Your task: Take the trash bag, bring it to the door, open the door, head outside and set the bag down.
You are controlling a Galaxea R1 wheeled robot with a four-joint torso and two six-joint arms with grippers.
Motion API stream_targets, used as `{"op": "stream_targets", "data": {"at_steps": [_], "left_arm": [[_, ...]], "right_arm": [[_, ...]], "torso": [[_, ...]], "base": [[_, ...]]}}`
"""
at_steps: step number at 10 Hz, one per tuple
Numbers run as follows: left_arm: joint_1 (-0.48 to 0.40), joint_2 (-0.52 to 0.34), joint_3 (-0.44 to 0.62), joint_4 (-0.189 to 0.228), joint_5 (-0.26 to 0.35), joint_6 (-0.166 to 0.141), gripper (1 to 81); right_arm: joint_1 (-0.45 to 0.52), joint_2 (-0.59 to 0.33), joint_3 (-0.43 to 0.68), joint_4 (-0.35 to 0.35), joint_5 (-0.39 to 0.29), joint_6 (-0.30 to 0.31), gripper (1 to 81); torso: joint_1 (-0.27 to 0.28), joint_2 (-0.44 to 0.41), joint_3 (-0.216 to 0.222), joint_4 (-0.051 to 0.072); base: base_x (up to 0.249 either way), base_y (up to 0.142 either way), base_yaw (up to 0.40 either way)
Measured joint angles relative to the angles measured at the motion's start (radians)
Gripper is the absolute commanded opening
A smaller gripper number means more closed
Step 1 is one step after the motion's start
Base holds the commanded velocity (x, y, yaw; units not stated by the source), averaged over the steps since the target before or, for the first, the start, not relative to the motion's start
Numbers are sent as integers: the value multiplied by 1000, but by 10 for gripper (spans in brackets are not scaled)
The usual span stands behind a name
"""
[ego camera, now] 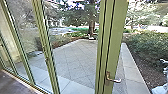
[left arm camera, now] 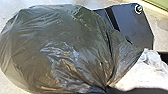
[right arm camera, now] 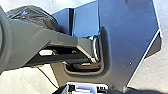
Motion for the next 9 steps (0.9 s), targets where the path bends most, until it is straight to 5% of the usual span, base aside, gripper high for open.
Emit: {"op": "stream_targets", "data": {"at_steps": [9], "left_arm": [[10,-85,170,-2,11,0,10]], "right_arm": [[-11,-433,679,0,27,0,811]], "torso": [[0,0,0,0]], "base": [[0,0,0]]}}
